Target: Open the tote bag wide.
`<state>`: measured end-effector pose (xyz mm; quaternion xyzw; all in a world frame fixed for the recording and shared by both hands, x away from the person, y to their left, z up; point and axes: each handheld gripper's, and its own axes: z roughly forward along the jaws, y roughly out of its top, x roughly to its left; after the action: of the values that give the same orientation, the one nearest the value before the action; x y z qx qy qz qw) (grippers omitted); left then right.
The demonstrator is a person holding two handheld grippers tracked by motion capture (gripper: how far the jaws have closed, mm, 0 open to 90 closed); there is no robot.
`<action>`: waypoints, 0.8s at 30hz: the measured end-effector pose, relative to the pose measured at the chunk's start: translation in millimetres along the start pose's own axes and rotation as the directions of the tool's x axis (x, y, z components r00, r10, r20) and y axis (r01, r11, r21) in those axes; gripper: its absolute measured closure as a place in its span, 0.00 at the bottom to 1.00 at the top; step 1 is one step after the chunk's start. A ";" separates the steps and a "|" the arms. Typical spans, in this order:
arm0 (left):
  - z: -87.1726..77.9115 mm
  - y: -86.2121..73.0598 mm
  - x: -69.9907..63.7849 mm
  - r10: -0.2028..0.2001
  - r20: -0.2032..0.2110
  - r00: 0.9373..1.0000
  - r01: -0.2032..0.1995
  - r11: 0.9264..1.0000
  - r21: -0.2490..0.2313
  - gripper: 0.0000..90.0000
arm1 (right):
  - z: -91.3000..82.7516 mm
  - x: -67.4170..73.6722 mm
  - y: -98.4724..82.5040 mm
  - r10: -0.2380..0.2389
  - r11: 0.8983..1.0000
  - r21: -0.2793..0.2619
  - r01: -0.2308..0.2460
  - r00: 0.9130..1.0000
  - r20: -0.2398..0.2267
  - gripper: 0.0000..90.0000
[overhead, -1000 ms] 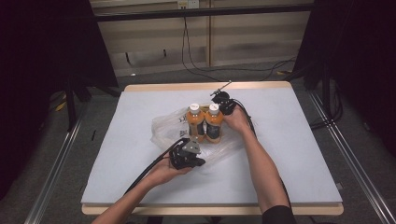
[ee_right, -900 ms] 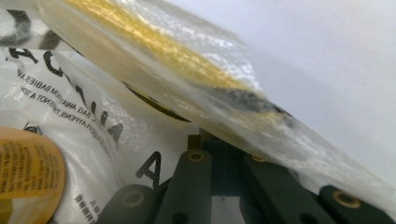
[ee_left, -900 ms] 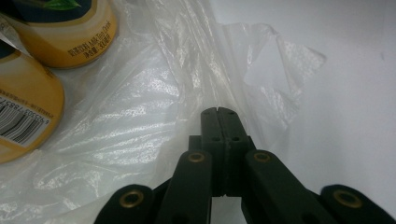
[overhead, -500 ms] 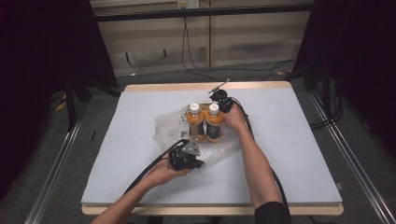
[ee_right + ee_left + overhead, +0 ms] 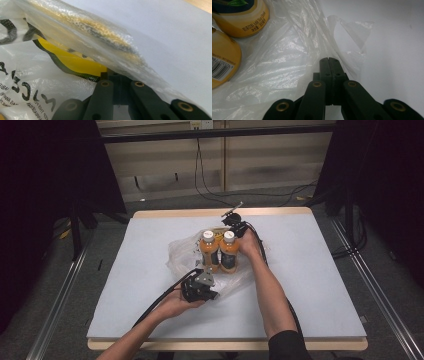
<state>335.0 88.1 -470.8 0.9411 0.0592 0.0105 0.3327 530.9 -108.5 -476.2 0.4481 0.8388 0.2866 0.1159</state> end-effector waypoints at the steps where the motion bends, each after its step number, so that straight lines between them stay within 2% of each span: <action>1: 0.8 -0.4 -0.2 -0.003 -0.005 1.000 0.003 1.000 -0.011 1.00 | -0.1 -0.9 0.1 -0.010 1.000 0.004 0.010 1.000 -0.001 1.00; 3: 1.4 -1.0 -0.1 -0.015 -0.008 1.000 0.015 1.000 -0.022 1.00 | 0.4 -0.2 0.4 0.010 1.000 0.000 -0.010 1.000 0.004 1.00; 7: 1.3 -0.8 0.6 -0.022 -0.007 1.000 0.022 1.000 -0.018 1.00 | 0.4 0.7 -0.2 -0.002 1.000 -0.007 0.002 1.000 0.013 1.00; 10: 0.5 -0.7 3.2 -0.028 0.011 1.000 0.029 1.000 -0.012 1.00 | 0.3 1.6 1.0 0.016 1.000 0.002 -0.016 1.000 0.013 1.00; 15: 0.8 -2.3 4.9 -0.051 0.009 0.999 0.052 0.998 -0.029 1.00 | -1.4 2.4 -0.9 -0.008 1.000 -0.004 0.008 1.000 0.001 1.00; 20: 1.3 -5.3 7.4 -0.105 0.010 0.994 0.105 0.992 -0.066 1.00 | -9.1 8.0 -3.7 -0.039 0.999 -0.009 0.039 0.999 -0.023 1.00; 24: -0.8 -4.7 7.8 -0.106 0.005 0.994 0.106 0.990 -0.089 1.00 | -20.0 12.6 -4.0 -0.051 0.998 -0.032 0.049 0.997 -0.060 1.00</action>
<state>342.2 93.2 -473.2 0.9209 0.1085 -0.0049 0.3743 511.9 -107.4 -461.5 0.4161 0.8486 0.3097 0.1042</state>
